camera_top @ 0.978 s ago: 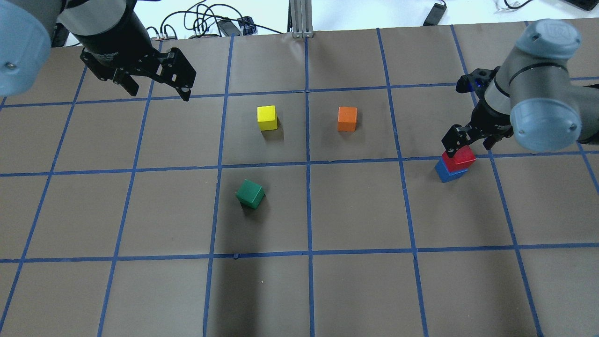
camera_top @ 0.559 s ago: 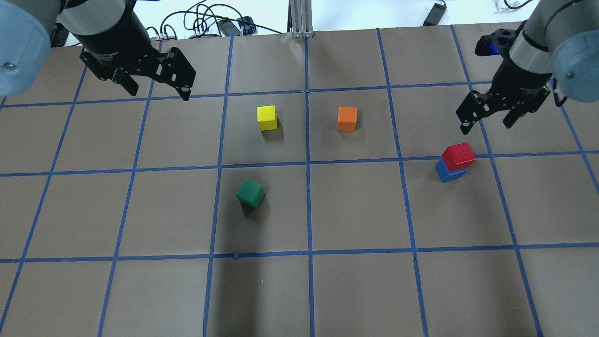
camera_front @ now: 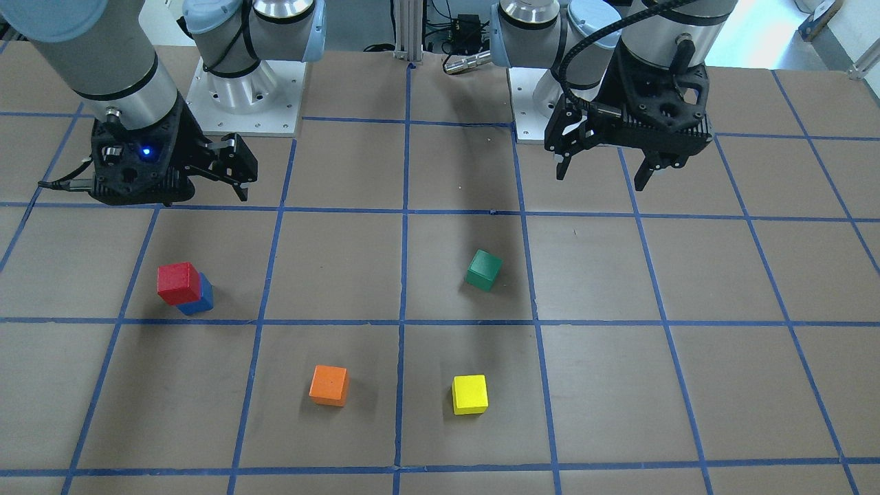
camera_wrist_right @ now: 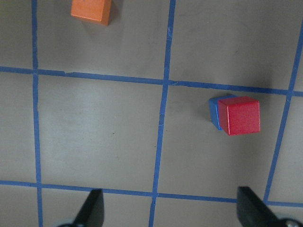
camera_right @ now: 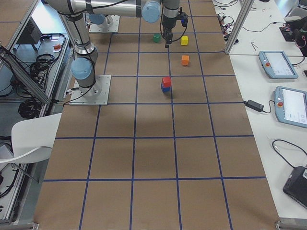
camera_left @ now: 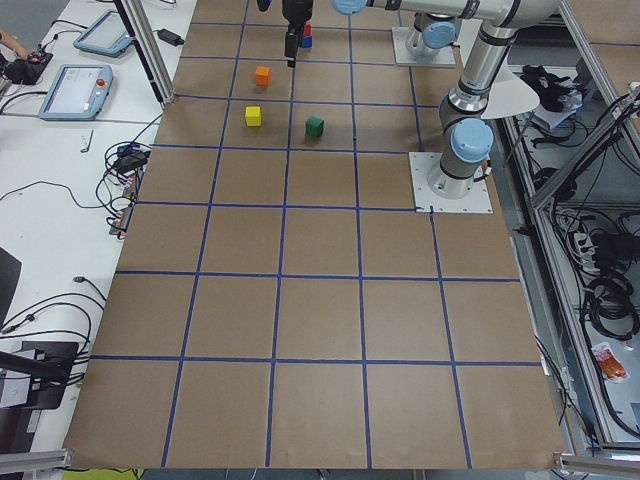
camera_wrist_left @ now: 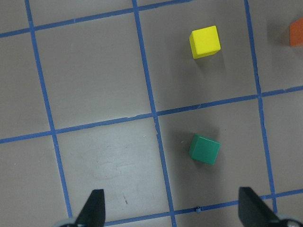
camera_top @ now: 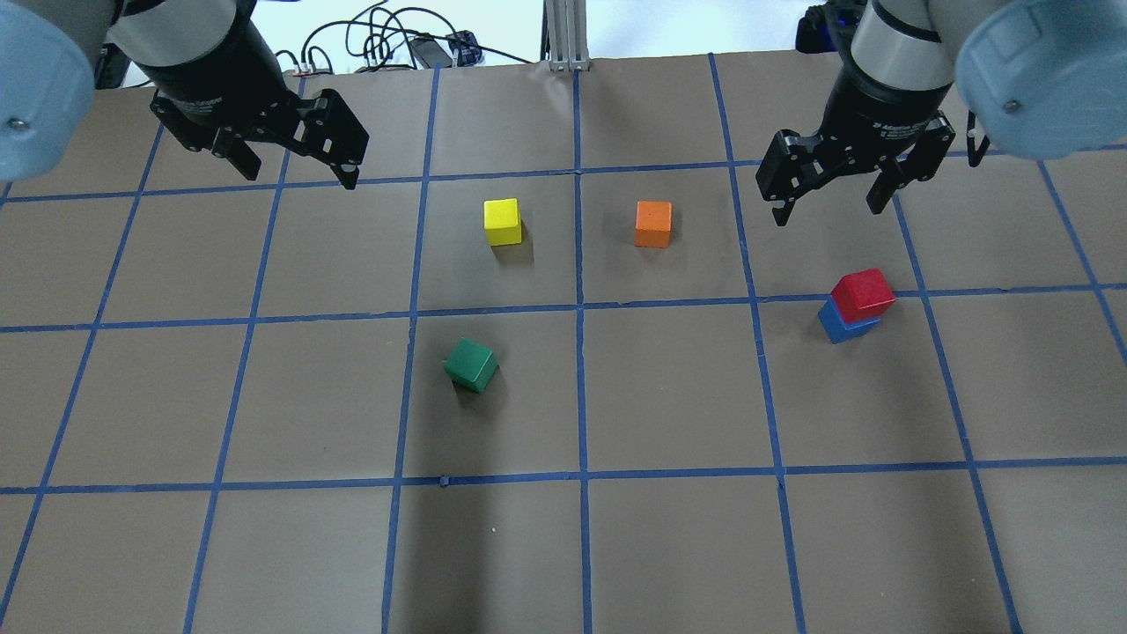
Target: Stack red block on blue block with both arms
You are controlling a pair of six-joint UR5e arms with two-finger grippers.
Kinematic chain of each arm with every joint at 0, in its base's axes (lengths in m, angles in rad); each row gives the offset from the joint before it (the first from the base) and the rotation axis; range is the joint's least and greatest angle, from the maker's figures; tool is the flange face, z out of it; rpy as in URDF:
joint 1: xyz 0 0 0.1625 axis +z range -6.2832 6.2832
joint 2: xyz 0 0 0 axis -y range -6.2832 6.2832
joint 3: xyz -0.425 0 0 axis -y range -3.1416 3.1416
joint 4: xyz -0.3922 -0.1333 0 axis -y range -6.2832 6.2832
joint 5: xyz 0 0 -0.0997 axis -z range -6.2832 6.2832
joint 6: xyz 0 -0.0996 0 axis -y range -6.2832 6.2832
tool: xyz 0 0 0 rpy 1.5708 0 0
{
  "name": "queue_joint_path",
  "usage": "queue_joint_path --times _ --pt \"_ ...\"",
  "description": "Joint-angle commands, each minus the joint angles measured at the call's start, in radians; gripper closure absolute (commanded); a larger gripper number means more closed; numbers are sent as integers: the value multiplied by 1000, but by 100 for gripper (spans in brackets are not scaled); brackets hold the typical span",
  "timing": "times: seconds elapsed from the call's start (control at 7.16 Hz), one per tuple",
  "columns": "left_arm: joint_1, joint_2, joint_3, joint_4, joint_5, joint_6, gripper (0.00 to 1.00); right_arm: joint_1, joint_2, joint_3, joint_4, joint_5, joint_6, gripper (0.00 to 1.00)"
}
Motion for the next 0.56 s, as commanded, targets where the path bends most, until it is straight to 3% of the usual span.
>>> queue_joint_path --times 0.0,0.42 --pt "0 0 1 0 0 0 0 13 -5 3 4 8 119 0" --pt "0 1 1 0 0 0 0 11 -5 5 -1 -7 114 0"
